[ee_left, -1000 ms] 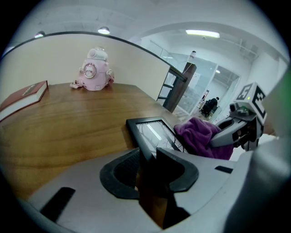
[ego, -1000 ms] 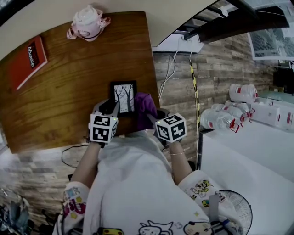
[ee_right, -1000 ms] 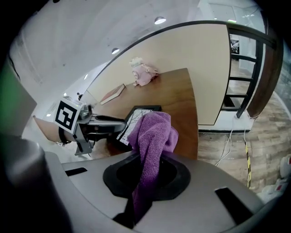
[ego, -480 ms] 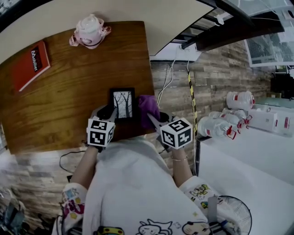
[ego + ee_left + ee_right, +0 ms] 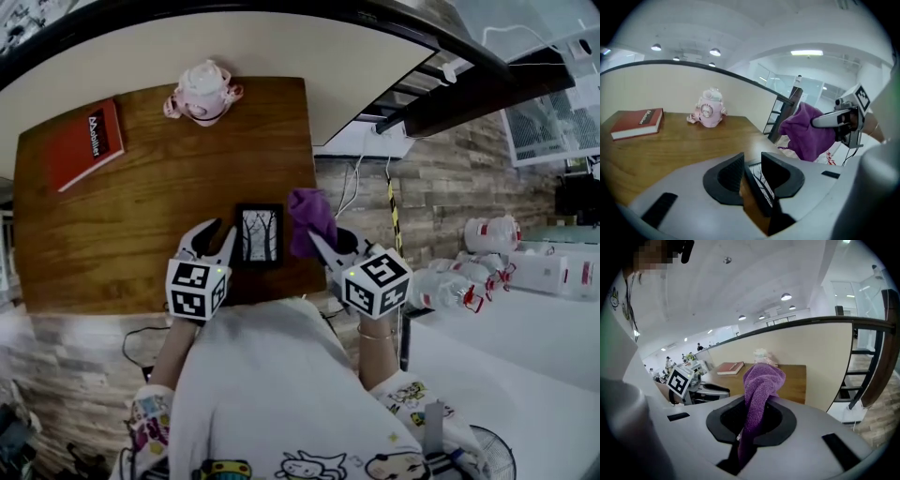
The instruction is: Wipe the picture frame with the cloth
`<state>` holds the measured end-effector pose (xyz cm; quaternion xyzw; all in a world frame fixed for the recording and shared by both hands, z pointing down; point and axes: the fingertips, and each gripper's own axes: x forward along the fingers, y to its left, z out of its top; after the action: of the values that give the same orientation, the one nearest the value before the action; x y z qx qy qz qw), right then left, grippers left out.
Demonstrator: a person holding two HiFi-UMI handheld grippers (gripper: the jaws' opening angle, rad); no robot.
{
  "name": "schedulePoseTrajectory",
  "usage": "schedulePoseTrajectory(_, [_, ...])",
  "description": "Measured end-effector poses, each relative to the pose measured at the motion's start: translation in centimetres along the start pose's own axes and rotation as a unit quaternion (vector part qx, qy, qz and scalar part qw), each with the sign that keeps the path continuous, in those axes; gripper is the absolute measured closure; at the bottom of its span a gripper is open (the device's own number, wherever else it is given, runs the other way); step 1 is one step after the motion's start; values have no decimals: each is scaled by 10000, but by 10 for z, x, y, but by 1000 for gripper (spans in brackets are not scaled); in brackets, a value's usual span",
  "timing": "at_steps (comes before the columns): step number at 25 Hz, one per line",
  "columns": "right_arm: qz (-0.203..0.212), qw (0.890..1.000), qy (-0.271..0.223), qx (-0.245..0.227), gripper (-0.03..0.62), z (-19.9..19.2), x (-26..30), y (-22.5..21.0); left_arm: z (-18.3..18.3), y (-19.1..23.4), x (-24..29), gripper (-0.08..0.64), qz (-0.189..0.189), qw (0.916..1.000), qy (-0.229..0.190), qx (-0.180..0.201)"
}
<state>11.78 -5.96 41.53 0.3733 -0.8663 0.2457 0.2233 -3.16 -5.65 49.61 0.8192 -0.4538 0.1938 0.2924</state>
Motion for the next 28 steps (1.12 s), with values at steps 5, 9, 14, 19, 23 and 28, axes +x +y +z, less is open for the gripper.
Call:
schedulePoseTrajectory(5, [53, 9974, -561, -448, 568, 43, 0, 7, 52, 4, -25, 460, 127, 9979, -630, 121])
schedulePoseTrajectory(9, [129, 9928, -981, -678, 568, 70, -2, 14, 84, 4, -46, 479, 214, 9941, -1044, 177])
schedulePoseTrajectory(14, [193, 9875, -1297, -880, 568, 87, -5, 22, 109, 2, -69, 502, 334, 9882, -1450, 356])
schedulePoseTrajectory(19, [142, 9846, -1510, -865, 568, 97, -14, 23, 120, 2, -83, 526, 393, 9843, -1672, 402])
schedulePoseTrajectory(23, [-10, 9831, -1610, -874, 568, 101, -17, 20, 118, 8, -88, 544, 487, 9831, -1723, 392])
schedulePoseTrajectory(28, [-142, 9800, -1785, -864, 568, 105, -23, 17, 116, 14, -92, 554, 571, 9825, -1736, 372])
